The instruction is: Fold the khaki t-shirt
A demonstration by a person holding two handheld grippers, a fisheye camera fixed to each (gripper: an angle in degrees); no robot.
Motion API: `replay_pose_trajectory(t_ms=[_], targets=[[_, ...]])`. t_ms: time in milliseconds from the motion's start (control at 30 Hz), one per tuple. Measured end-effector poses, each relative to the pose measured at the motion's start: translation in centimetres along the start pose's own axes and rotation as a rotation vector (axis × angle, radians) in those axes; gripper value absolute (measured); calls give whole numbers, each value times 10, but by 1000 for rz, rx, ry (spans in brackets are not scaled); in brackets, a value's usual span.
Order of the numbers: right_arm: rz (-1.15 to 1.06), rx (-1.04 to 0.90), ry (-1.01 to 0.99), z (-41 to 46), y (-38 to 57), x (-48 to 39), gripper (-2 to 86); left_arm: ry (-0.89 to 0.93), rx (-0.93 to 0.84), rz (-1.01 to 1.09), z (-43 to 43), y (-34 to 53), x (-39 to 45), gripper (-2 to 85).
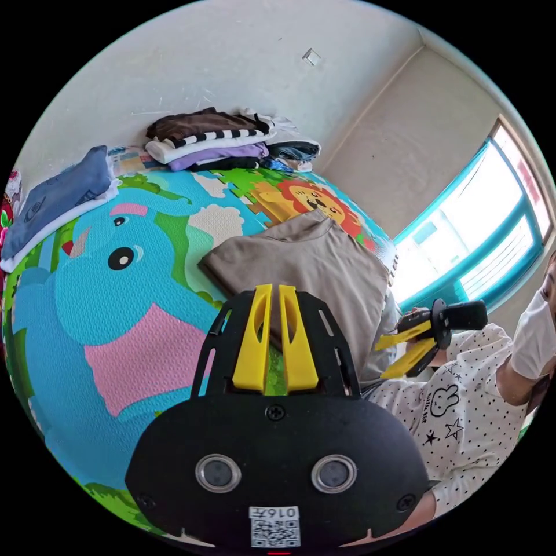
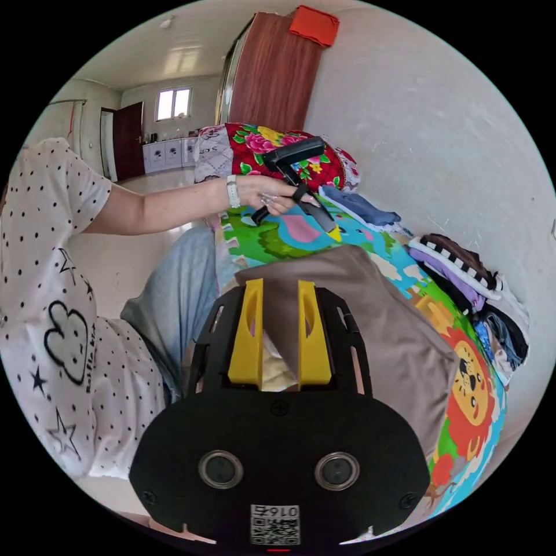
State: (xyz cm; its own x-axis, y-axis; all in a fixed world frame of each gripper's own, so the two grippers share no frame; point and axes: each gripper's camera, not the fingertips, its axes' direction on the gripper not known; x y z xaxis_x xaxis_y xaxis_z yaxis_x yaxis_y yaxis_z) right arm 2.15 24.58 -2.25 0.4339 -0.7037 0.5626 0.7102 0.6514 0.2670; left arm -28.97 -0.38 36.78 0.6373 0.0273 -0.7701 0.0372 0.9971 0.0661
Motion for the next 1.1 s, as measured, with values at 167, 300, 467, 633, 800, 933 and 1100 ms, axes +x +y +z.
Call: replay_pose_trajectory(t_ms=[167, 300, 467, 633, 800, 933, 1100], targets=[[31, -69, 33, 47, -5, -75, 105, -23, -99, 36, -2, 12, 4, -3], [4, -86, 118, 60, 0, -117, 88, 26, -185, 26, 3, 18, -11, 24], [-20, -77, 193, 67, 0, -166, 30, 108, -170, -14, -1, 22, -31, 45], [-62, -92, 244, 76, 1, -207, 13, 249, -160, -85, -2, 22, -54, 51], [-77, -89, 268, 80, 1, -239, 9, 284, -175, -130, 5, 22, -71, 42], [-74, -84, 266, 84, 2, -261, 8, 309, -186, -145, 10, 21, -77, 22], [-80, -74, 270, 85, 4, -284, 7, 293, -176, -148, 6, 24, -81, -8]])
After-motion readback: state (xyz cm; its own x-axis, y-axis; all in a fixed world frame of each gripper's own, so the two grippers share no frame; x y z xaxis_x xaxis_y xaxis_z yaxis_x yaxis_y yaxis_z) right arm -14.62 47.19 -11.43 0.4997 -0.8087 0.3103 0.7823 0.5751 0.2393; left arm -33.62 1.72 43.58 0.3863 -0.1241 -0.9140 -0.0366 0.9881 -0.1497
